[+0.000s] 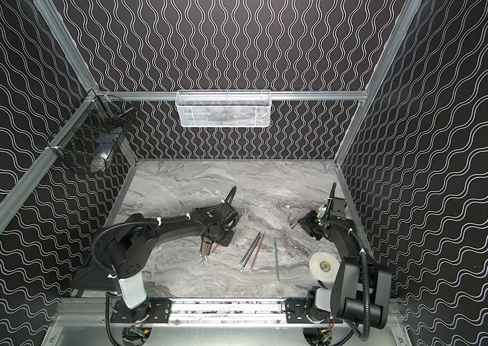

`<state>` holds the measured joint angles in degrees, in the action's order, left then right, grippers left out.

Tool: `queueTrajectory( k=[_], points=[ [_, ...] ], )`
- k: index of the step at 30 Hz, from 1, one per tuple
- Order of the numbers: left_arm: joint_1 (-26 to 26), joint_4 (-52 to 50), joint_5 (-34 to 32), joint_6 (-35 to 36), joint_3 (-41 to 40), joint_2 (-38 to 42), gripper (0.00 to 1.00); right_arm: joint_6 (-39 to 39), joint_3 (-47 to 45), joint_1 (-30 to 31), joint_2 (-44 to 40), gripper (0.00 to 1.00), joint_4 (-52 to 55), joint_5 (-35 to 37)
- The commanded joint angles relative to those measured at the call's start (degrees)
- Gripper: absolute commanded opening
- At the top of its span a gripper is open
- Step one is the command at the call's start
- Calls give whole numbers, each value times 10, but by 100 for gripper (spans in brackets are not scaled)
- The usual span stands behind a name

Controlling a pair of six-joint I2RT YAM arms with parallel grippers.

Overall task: Remove the protective cover of the pencils
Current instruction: Pick up the pencil from the center of the board.

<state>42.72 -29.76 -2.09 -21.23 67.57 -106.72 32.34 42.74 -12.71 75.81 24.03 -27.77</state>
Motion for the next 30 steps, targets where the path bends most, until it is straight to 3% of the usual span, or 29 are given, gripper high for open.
queueTrajectory(
  k=[1,15,22,30],
  points=[
    [0,1,-12,-1,3,0,28,-1,0,0,-4,28,4,-4],
    [1,-2,-5,-5,0,-42,27,1,5,1,4,28,1,-10],
    [1,-15,-8,7,12,-37,4,2,7,0,11,28,-5,-10],
    [1,-33,-1,4,42,6,1,1,1,4,11,29,-23,-36]
  ],
)
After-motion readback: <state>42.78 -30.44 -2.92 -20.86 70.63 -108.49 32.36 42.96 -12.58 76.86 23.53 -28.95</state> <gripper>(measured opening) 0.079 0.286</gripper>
